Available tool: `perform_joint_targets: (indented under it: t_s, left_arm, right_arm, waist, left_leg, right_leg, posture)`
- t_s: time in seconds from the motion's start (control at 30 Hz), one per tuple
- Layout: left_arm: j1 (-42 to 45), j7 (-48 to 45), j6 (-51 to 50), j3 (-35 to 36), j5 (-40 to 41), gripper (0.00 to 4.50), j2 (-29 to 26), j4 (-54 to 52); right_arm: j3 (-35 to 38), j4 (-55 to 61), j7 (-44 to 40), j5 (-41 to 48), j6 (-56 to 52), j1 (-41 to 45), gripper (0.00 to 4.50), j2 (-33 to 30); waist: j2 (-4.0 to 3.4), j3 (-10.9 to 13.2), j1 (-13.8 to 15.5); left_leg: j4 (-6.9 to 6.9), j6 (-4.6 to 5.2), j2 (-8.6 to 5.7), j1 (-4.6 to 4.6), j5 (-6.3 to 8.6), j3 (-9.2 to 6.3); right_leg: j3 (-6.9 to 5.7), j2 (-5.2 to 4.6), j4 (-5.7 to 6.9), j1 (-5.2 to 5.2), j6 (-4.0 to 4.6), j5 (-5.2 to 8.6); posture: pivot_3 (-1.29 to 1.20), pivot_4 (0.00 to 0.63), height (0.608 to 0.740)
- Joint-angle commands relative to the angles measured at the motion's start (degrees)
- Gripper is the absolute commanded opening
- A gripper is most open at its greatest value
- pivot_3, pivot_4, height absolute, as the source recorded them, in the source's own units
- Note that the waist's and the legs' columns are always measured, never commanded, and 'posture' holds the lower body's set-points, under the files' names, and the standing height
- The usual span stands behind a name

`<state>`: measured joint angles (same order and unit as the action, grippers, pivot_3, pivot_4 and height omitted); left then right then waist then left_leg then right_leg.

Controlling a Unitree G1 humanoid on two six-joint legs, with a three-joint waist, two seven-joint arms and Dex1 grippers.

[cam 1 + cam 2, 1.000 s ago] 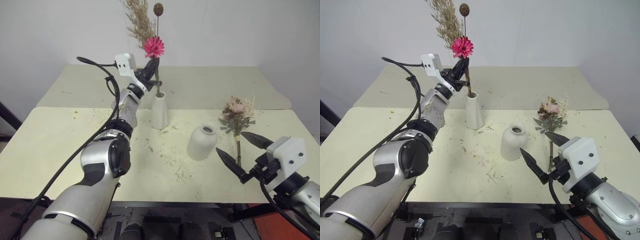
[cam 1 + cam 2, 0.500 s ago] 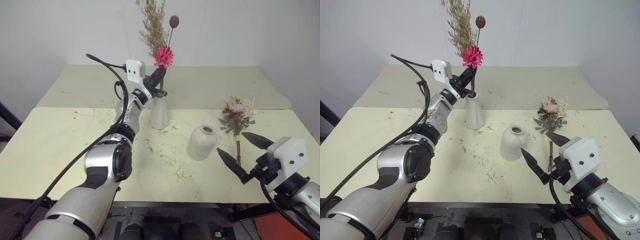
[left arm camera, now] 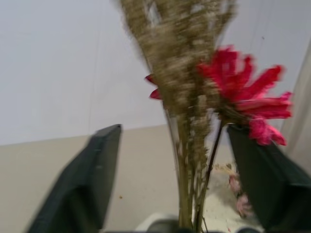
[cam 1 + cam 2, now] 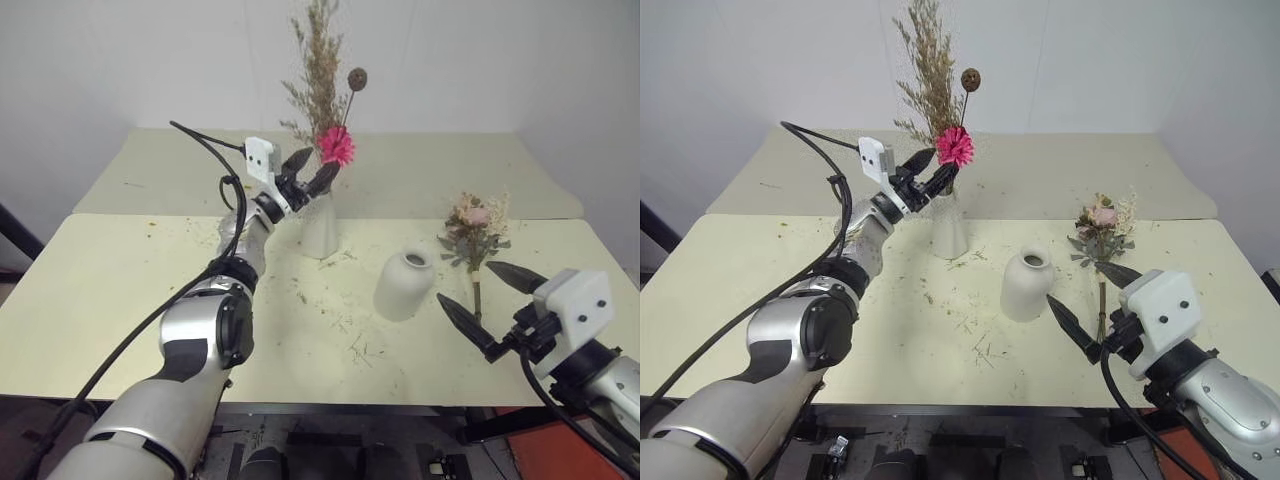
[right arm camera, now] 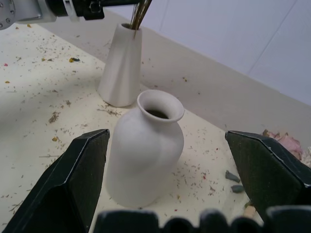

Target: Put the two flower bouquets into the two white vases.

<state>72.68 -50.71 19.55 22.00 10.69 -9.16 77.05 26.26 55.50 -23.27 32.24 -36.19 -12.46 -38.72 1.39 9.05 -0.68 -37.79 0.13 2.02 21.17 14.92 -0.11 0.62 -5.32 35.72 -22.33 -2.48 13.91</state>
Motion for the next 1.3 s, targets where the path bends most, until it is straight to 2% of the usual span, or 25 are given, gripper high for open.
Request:
perform_joint_targets:
  t_s: [0.03, 0.1, 0.3, 0.43, 0.53, 0.63, 0.7, 0.8, 0.87, 0.93, 1.03, 1.2, 1.3]
  left_arm:
    - [-0.2, -3.6, -2.6, -0.4, 0.6, 4.47, -2.7, -2.1]
    - [-0.7, -6.6, -3.3, -1.9, -0.4, 4.47, -5.1, -2.7]
    - [-4.1, -6.9, -1.4, -8.2, -6.1, 4.47, -10.2, -3.5]
    - [-5.6, -13.9, -1.6, -8.3, -4.1, 4.47, -13.2, -5.6]
    - [-7.5, -23.5, -1.7, -8.9, -2.8, 4.47, -17.2, -8.9]
    - [-8.4, -35.1, -7.2, -8.0, 2.3, 4.47, -20.1, -15.5]
    - [-9.4, -40.3, -13.5, -10.1, 7.1, 4.47, -22.1, -24.2]
    - [-12.6, -41.8, -20.6, -16.9, 14.7, 4.47, -25.8, -38.9]
    - [-14.2, -41.8, -22.1, -20.5, 17.1, 4.47, -28.0, -44.7]
    - [-15.3, -41.8, -22.1, -24.7, 19.3, 4.47, -29.9, -48.9]
    - [-15.7, -41.8, -20.9, -27.9, 19.7, 4.47, -29.9, -50.9]
    - [-16.2, -41.8, -18.3, -29.4, 18.8, 4.47, -27.9, -51.1]
    - [-16.9, -41.8, -17.0, -29.3, 17.6, 4.47, -26.7, -50.4]
  right_arm:
    - [1.0, 0.5, -0.4, -0.8, 1.5, 0.2, 4.50, -0.5]
    - [1.1, 0.5, -0.5, -1.0, 1.4, 0.1, 4.50, -0.5]
    - [1.0, -0.5, -1.0, -1.3, 1.8, 1.0, 4.50, -0.6]
    - [0.6, -1.5, -0.7, -1.8, 1.1, 2.2, 4.50, -1.1]
    - [2.2, -1.3, -0.1, -1.9, -1.8, 2.5, 4.50, -2.3]
    - [6.0, -1.5, -0.3, 0.0, -4.9, 2.2, 4.50, -3.7]
    - [9.6, -2.4, 0.0, 2.3, -9.0, 3.0, 4.50, -5.2]
    - [13.4, -5.8, 0.8, 5.7, -17.3, 5.8, 4.50, -9.1]
    - [12.7, -8.9, 1.2, 6.7, -23.9, 8.6, 4.50, -13.2]
    - [9.0, -13.3, 0.5, 7.5, -30.4, 13.1, 4.50, -19.1]
    - [1.1, -22.9, 0.3, 8.6, -37.8, 23.8, 4.50, -23.6]
    - [-12.8, -40.9, 1.0, 5.3, -44.1, 43.7, 4.50, -20.6]
    - [-20.5, -49.8, 0.0, 2.0, -43.5, 51.3, 4.50, -18.0]
  waist:
    - [0.00, 0.0, -0.1]
    - [-0.01, 0.0, -0.2]
    - [-0.05, 0.0, 0.0]
    - [-0.04, 0.0, 0.0]
    - [-0.06, 0.0, -0.2]
    - [-0.06, 0.0, -0.1]
    - [-0.06, 0.0, -0.1]
    - [-0.07, 0.0, 0.0]
    - [-0.11, -0.1, 0.1]
    - [-0.24, -0.1, 0.0]
    - [-0.31, -0.2, -0.3]
    - [-0.31, -0.2, -0.8]
    - [-0.33, -0.2, -0.8]
  left_leg:
    - [0.00, 0.00, 0.00, -0.01, 0.00, 0.00]
    - [0.00, 0.00, 0.01, -0.01, 0.00, 0.00]
    - [0.00, 0.00, 0.01, -0.03, 0.00, 0.00]
    - [0.00, 0.00, 0.02, 0.00, 0.00, 0.00]
    - [0.00, 0.00, 0.02, 0.02, 0.00, 0.00]
    - [0.01, 0.03, 0.06, 0.02, 0.02, 0.01]
    - [0.00, 0.03, 0.05, 0.02, 0.02, 0.01]
    - [-0.02, 0.03, 0.09, 0.03, 0.01, 0.00]
    - [-0.03, 0.03, 0.10, 0.00, 0.02, 0.00]
    - [-0.03, 0.03, 0.09, -0.04, 0.02, 0.01]
    - [-0.05, 0.05, 0.10, -0.09, 0.02, 0.06]
    - [-0.02, 0.09, 0.11, -0.04, 0.03, 0.07]
    - [-0.03, 0.13, 0.10, 0.06, 0.06, 0.08]
  right_leg:
    - [0.00, 0.00, 0.00, 0.00, 0.00, 0.00]
    - [0.01, 0.01, 0.02, 0.00, 0.00, 0.00]
    - [0.01, 0.00, 0.04, 0.01, 0.00, 0.00]
    - [0.00, 0.01, 0.10, 0.00, 0.00, 0.00]
    - [-0.01, 0.01, 0.13, -0.02, 0.01, 0.00]
    - [0.00, 0.03, 0.18, -0.02, 0.01, 0.00]
    - [0.00, 0.02, 0.17, -0.01, 0.02, 0.00]
    - [0.00, 0.02, 0.21, 0.02, 0.02, -0.01]
    - [0.02, 0.01, 0.18, 0.05, 0.02, -0.01]
    - [0.04, 0.01, 0.08, 0.06, 0.04, 0.00]
    - [0.11, 0.04, 0.08, 0.05, 0.08, 0.02]
    - [0.17, 0.10, 0.13, -0.10, 0.15, 0.02]
    - [0.19, 0.09, 0.08, -0.21, 0.15, 0.02]
  posture:
    - [0.00, 0.150, 0.740]
    - [0.00, 0.150, 0.740]
    - [0.00, 0.150, 0.740]
    - [0.00, 0.150, 0.740]
    - [0.00, 0.150, 0.740]
    - [0.00, 0.150, 0.740]
    - [0.00, 0.150, 0.740]
    - [0.00, 0.150, 0.740]
    - [0.00, 0.150, 0.740]
    - [0.00, 0.150, 0.740]
    - [0.00, 0.150, 0.740]
    - [0.00, 0.150, 0.740]
    - [0.00, 0.150, 0.740]
